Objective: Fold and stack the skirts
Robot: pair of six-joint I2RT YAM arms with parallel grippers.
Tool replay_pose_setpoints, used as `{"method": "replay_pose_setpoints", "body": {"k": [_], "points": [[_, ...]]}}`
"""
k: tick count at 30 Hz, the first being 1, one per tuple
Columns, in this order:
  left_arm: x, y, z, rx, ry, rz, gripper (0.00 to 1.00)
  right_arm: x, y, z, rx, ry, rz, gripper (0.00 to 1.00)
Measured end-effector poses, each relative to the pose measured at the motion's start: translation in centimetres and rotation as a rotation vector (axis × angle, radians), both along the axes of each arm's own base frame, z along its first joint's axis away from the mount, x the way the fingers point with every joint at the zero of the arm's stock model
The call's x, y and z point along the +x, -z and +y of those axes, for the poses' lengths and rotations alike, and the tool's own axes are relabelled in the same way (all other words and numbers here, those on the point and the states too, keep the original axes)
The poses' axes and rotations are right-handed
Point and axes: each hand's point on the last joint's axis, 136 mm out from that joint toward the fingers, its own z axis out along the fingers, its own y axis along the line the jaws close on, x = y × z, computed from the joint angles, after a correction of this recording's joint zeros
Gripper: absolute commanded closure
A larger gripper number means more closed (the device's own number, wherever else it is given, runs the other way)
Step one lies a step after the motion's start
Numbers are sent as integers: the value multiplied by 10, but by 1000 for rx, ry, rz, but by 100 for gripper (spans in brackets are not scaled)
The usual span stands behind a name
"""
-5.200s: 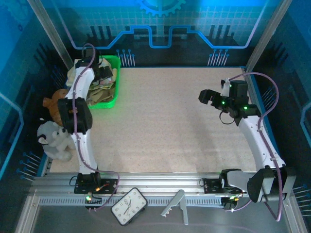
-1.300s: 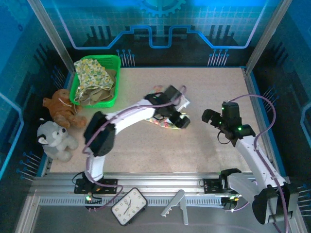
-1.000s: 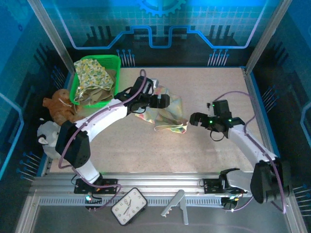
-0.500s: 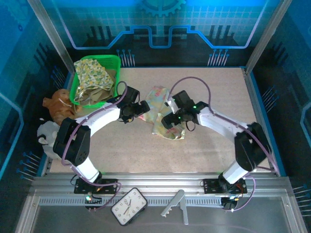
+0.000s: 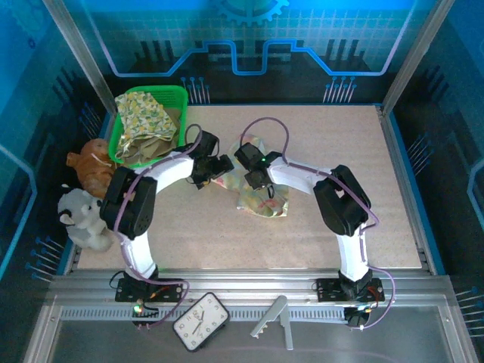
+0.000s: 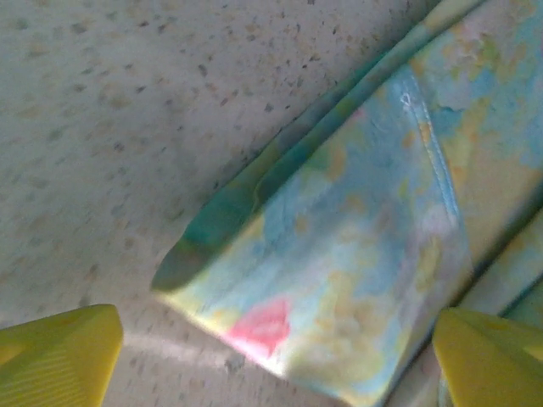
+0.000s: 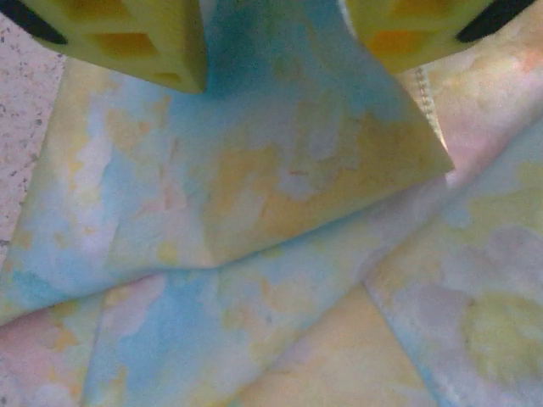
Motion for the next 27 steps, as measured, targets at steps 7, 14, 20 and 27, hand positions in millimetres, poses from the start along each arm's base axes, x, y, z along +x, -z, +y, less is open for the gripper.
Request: {"method": "replay_pose_setpoints", "body": {"k": [7,14,20,27], "points": [[27,24,-6,9,7,32,92,2,-45,-65,276,117,-37,100],[27,23,-8,2,21,-12,100,41,-47,-197,589,417,-55,64],[-2,25,2,-2,4,7,79,32,-24,-234,649,606,17,0],[-31,13,9,-12,10,17,46,-31,-89,-143,585,270,-53,0]]}}
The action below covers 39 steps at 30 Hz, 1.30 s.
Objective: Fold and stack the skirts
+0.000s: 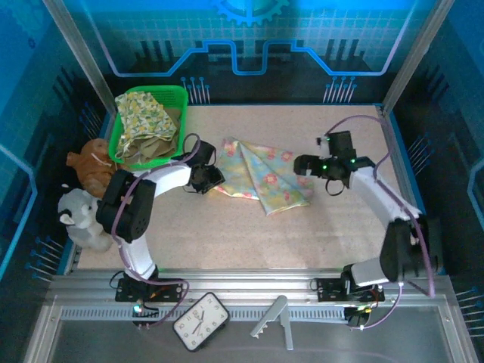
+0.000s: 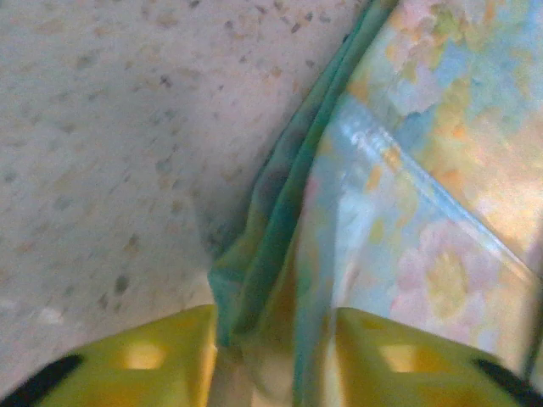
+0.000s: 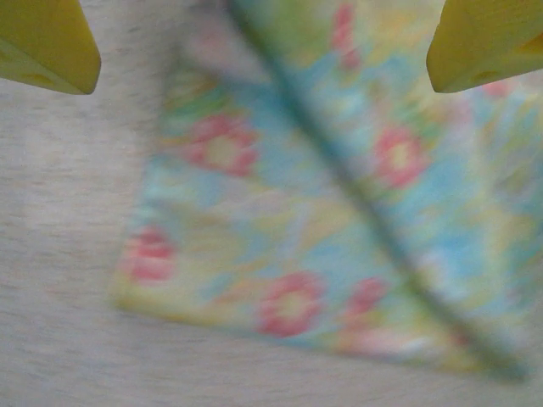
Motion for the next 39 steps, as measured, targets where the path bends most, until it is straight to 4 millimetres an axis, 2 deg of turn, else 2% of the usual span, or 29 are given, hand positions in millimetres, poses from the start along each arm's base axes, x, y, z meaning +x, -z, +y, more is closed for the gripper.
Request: {"method": "replay_pose_setpoints", "body": {"k": [3,7,11,14,16,20,23,25,27,30,32,34,36,39], "points": [[-3,-26,4,-1,-3,-48,32,-28,-4,38,-8,-142,-14,0],[0,-54,5,-13,-5,-122,17,-64,30,72,-59,-264,86,2],[1,-59,7,-9,-12,-139,2,-84,69,94,-135,-302,206,4],[2,-59,8,-4,-18,-139,1,-96,90,103,-230,-324,261,4],[2,-59,9,0,-18,-140,1,-93,98,106,-330,-330,270,4],[0,-58,9,6,-16,-135,1,-81,113,124,-495,-355,243,21],[-1,-55,10,8,-15,-123,1,-76,125,123,-574,-343,248,42],[-2,-51,9,11,-15,-112,1,-72,122,125,-605,-344,223,61],[-2,-43,9,14,-16,-92,1,-67,120,118,-644,-329,208,81],[-4,-29,9,21,-16,-56,1,-63,109,109,-679,-324,184,96],[-3,-21,8,23,-15,-42,1,-57,88,105,-655,-322,148,100],[-3,-15,7,20,-12,-31,1,-46,56,96,-586,-302,95,100],[-3,-11,5,14,-7,-20,1,-27,18,81,-481,-258,23,100],[0,-13,-1,-9,6,-20,1,-4,-28,54,-353,-215,-81,100]]}}
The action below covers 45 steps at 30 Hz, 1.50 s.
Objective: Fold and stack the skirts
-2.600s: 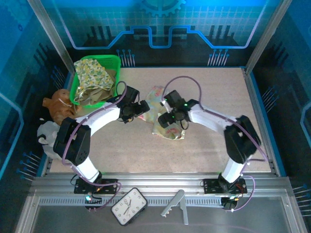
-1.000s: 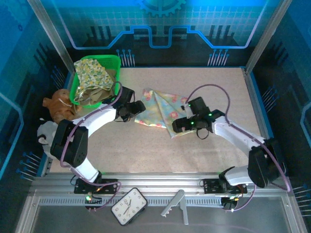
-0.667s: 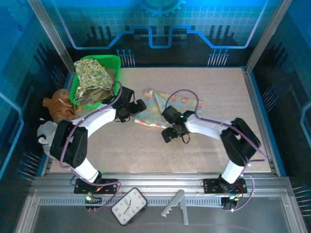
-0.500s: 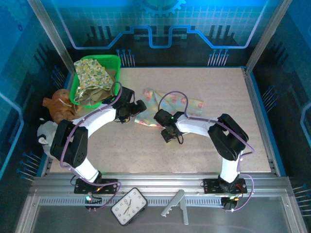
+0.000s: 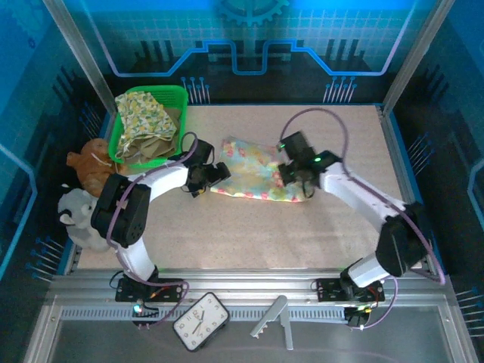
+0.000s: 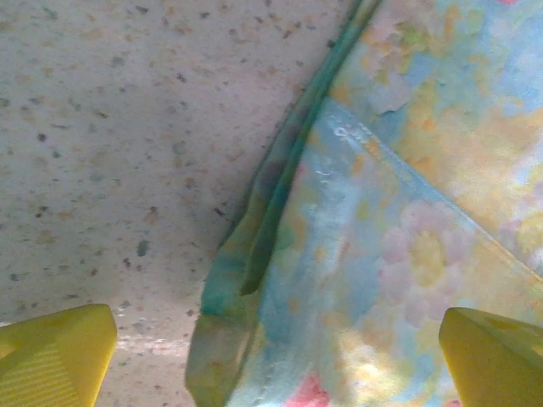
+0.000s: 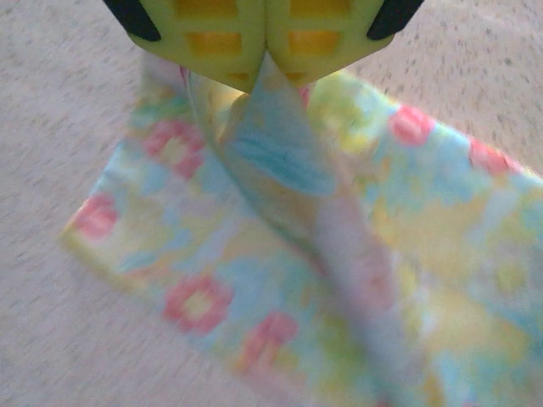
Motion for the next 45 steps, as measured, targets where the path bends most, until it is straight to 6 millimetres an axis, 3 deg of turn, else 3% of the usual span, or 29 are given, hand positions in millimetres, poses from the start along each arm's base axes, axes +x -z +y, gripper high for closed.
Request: {"method": "replay_pose_setpoints", "body": {"k": [4,9,12,16,19,24,27,29,32,36,39,43,45], "points": [[13,-20,-7,-22,16,-49,1,1,-27,-5,76,-116,-47,100],[27,-82,-11,-60,28,-195,1,-15,-43,11,122,-346,-68,100],[24,-120,-8,-85,15,-277,1,-27,-50,21,147,-447,-79,100],[15,-146,-3,-127,-34,-323,1,-39,-52,28,168,-521,-81,100],[5,-136,0,-160,-94,-285,2,-47,-45,33,174,-554,-61,100],[-19,-82,11,-189,-246,-139,4,-53,-31,32,172,-547,-20,100],[-37,-58,21,-191,-335,-77,4,-46,-19,30,172,-494,23,100],[-44,-52,24,-196,-359,-62,4,-38,-5,28,168,-447,82,100],[-43,-53,23,-196,-348,-64,2,-21,33,20,152,-337,218,100],[-35,-57,18,-178,-309,-74,1,-4,82,-2,137,-154,389,100],[-36,-50,16,-167,-291,-57,1,5,102,-23,127,-31,457,99],[-37,-38,9,-143,-254,-24,1,16,118,-49,129,100,512,90],[-37,-37,2,-135,-230,-16,1,16,124,-56,128,135,533,75]]}}
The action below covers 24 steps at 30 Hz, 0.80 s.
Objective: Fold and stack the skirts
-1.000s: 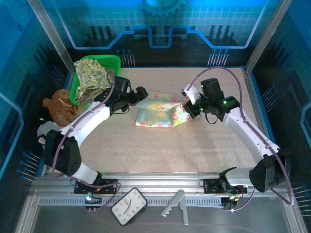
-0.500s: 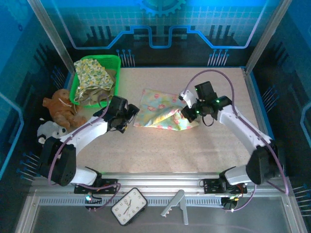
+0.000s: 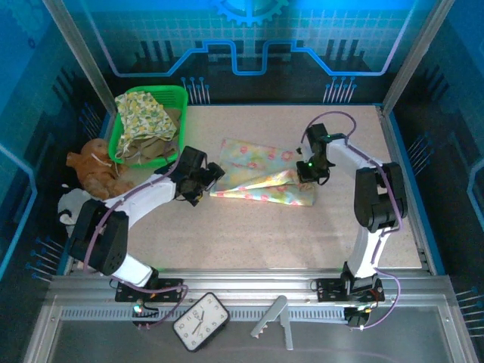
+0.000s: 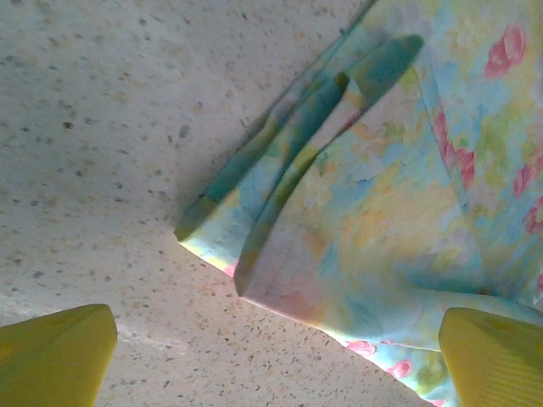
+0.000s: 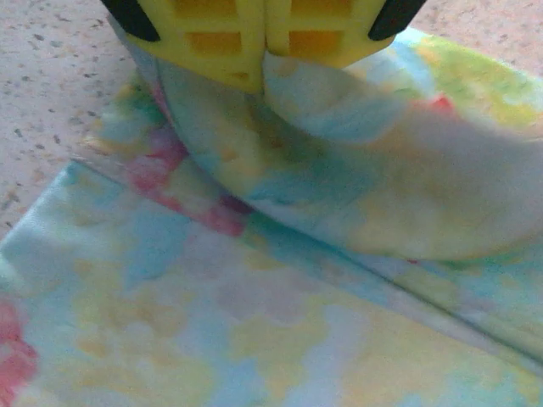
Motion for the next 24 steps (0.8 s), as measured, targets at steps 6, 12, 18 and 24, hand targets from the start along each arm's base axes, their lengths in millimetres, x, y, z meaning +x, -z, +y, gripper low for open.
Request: {"method": "replay_pose_setpoints", "body": {"k": [6,12,18,24], "points": [[-6,-1,-22,-10,50,12,1,-11,-12,-4,7,70,-21,17],[-14,15,-33,-76,6,63,4,-32,-78,-9,102,210,-240,0],[-19,28,-48,-140,-28,96,18,-47,-90,-5,262,386,-313,0],[-11,33,-58,-177,-65,85,29,-61,-64,-5,338,550,-258,0]]}}
